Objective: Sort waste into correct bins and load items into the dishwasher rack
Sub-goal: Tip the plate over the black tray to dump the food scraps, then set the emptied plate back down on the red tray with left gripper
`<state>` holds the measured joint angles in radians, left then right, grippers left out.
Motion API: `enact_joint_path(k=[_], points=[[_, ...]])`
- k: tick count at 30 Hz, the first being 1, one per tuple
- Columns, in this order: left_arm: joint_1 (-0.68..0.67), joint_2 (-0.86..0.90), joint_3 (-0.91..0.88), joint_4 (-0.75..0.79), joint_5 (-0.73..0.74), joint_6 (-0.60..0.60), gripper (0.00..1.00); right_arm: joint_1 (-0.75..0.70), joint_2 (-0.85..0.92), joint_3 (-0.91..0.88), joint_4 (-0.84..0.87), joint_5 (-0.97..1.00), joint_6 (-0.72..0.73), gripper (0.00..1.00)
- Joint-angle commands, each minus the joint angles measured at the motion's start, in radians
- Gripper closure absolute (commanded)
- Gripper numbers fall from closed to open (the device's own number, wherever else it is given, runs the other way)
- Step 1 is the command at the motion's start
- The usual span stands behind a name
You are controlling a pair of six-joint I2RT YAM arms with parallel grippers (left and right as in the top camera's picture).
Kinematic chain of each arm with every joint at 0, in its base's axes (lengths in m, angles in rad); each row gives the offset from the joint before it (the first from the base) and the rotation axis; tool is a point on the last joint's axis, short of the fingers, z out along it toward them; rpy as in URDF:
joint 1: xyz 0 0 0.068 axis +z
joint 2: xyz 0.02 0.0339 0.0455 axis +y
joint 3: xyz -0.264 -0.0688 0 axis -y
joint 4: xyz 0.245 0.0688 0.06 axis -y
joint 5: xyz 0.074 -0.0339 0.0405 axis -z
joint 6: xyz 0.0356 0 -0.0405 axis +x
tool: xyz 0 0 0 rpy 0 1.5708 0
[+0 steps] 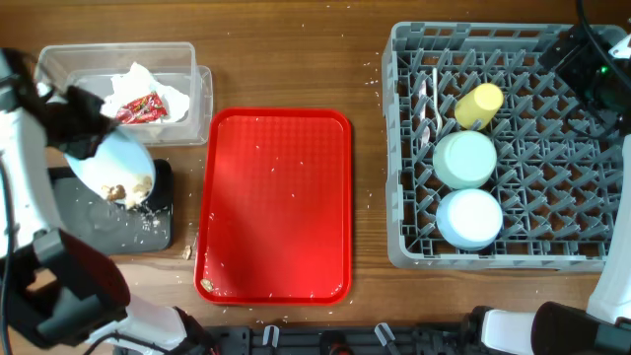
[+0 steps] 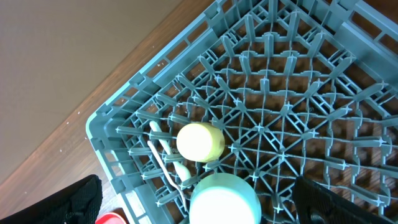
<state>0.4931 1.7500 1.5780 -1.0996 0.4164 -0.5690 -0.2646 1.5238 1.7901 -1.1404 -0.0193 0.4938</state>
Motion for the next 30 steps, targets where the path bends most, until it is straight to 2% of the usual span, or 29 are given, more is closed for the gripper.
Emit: enact_joint_path(k=[1,3,5,7,9,11,15,16,17,19,20,21,22,23,24,25,26,27,28,29,30], points=[[0.119,-0.028,0.013,-0.06,0.293,0.102,0.96,0.002,0.004,0.001,0.002,-0.007,0.006,0.0],[0.173,-0.028,0.012,-0.066,0.375,0.172,0.96,0.002,0.004,0.001,0.002,-0.007,0.006,0.0],[0.239,-0.026,0.011,-0.106,0.404,0.18,0.96,0.002,0.004,0.001,0.002,-0.007,0.006,0.0],[0.291,-0.026,0.011,-0.142,0.523,0.281,0.96,0.002,0.004,0.001,0.002,-0.007,0.006,0.0],[0.331,-0.026,0.01,-0.176,0.543,0.283,0.96,0.002,0.004,0.001,0.002,-0.007,0.007,0.0],[0.37,-0.026,0.01,-0.212,0.626,0.375,0.96,0.002,0.004,0.001,0.002,-0.007,0.006,0.0],[0.412,-0.02,0.01,-0.224,0.661,0.401,0.96,0.002,0.004,0.001,0.002,-0.007,0.006,0.0],[0.42,-0.02,0.01,-0.283,0.719,0.449,0.96,0.002,0.004,0.001,0.002,-0.007,0.006,0.0],[0.42,-0.02,0.01,-0.248,0.736,0.49,0.96,0.002,0.004,0.001,0.002,-0.007,0.006,0.0],[0.42,-0.014,0.01,-0.315,0.75,0.497,0.96,0.002,0.004,0.001,0.002,-0.007,0.006,0.0],[0.42,-0.014,0.01,-0.285,0.757,0.535,0.96,0.002,0.004,0.001,0.002,-0.007,0.007,0.0],[0.42,-0.01,0.01,-0.253,0.69,0.456,0.96,0.002,0.004,0.001,0.002,-0.007,0.006,0.0],[0.425,-0.008,0.01,-0.303,0.695,0.432,0.96,0.002,0.004,0.001,0.002,-0.007,0.006,0.01],[0.43,-0.008,0.009,-0.334,0.773,0.528,0.96,0.002,0.004,0.001,0.002,-0.007,0.006,0.01],[0.43,-0.008,0.009,-0.294,0.775,0.556,0.96,0.002,0.004,0.001,0.002,-0.007,0.006,0.0],[0.43,-0.003,0.009,-0.332,0.74,0.502,0.96,0.002,0.004,0.001,0.002,-0.007,0.006,0.0],[0.43,-0.004,0.009,-0.451,0.761,0.558,0.96,0.002,0.004,0.001,0.002,-0.007,0.006,0.0],[0.43,-0.007,0.009,-0.437,0.803,0.652,0.96,0.002,0.004,0.001,0.002,-0.007,0.006,0.0],[0.43,-0.003,0.009,-0.355,0.747,0.618,0.96,0.002,0.004,0.001,0.002,-0.007,0.006,0.0],[0.433,-0.001,0.008,-0.375,0.705,0.554,0.96,0.002,0.004,0.001,0.002,-0.007,0.006,0.0],[0.435,-0.002,0.008,-0.416,0.701,0.562,0.96,0.002,0.004,0.001,0.002,-0.007,0.006,0.0]])
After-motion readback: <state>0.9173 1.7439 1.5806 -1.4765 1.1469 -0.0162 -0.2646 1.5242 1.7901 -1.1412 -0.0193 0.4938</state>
